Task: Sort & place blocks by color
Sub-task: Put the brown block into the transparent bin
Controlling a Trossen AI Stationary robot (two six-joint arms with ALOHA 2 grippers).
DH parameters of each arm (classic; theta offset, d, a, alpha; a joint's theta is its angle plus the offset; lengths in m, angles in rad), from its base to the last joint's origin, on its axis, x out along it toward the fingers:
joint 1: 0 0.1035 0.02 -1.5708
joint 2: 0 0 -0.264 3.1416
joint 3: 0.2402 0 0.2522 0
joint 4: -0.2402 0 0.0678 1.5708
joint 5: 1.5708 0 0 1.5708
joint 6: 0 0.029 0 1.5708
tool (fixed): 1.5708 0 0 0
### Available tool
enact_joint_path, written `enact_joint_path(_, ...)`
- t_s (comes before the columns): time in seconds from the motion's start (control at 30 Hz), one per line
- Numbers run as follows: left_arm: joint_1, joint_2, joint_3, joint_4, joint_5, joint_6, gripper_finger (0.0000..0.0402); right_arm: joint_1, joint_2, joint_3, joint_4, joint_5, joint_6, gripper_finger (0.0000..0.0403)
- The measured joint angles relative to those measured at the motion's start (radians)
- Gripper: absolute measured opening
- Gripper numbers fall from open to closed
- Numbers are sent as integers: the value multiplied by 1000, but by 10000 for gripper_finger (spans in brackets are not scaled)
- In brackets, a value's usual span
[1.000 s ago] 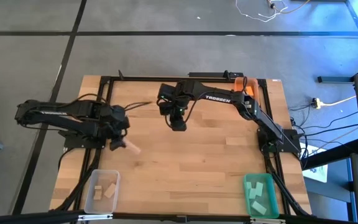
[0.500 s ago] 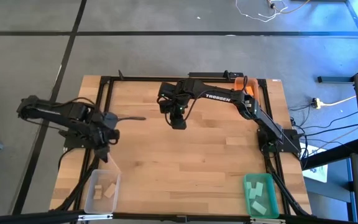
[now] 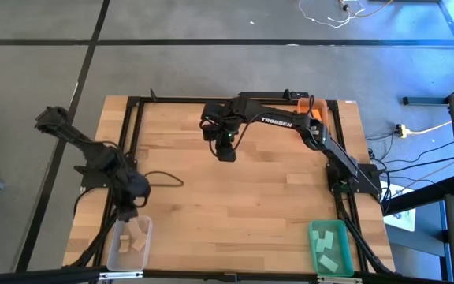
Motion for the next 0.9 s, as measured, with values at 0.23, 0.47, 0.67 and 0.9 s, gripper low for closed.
enact_joint_path(0.23,-127,169,0,53,-17,-23,44,-7,0,0,20,0,0,124)
enact_joint_path(0.47,-191,316,0,176,-17,-17,52,-7,0,0,29,0,0,124)
enact_joint_path(0.67,-222,383,1,180,-22,-15,86,-7,0,0,28,0,0,124)
enact_joint_path(0.9,-240,388,1,179,-26,-26,90,-10,0,0,28,-1,-2,124)
